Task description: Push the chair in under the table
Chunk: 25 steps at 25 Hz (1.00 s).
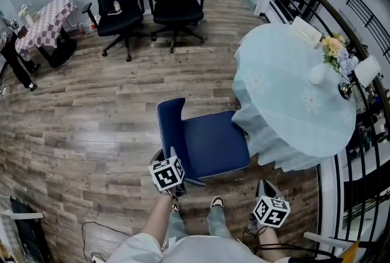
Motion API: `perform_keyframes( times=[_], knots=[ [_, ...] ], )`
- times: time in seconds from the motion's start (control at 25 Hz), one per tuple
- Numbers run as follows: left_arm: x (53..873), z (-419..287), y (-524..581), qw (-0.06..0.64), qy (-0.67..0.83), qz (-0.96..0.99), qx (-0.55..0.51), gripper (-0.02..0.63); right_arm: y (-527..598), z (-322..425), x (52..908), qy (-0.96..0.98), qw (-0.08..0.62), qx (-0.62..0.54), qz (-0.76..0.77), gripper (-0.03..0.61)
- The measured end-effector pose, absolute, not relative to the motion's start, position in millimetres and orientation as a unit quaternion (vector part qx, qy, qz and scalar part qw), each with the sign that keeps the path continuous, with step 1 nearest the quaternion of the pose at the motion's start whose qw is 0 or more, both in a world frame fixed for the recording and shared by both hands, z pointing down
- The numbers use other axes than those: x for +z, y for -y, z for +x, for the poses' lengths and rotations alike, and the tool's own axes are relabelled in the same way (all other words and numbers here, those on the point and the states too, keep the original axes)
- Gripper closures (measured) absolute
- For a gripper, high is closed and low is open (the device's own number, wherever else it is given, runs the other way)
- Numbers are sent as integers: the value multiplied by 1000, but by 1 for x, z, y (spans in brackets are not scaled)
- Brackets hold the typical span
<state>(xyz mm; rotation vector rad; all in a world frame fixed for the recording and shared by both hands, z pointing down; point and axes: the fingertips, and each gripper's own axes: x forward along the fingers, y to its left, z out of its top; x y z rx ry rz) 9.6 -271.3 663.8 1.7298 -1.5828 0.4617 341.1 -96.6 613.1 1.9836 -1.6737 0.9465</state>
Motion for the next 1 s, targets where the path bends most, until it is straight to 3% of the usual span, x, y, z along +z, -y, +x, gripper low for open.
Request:
perform_keyframes(
  times=[1.0],
  knots=[
    [661, 77, 283, 364, 618, 674, 177, 519, 103, 400, 619, 586, 188, 344, 709, 561]
  ],
)
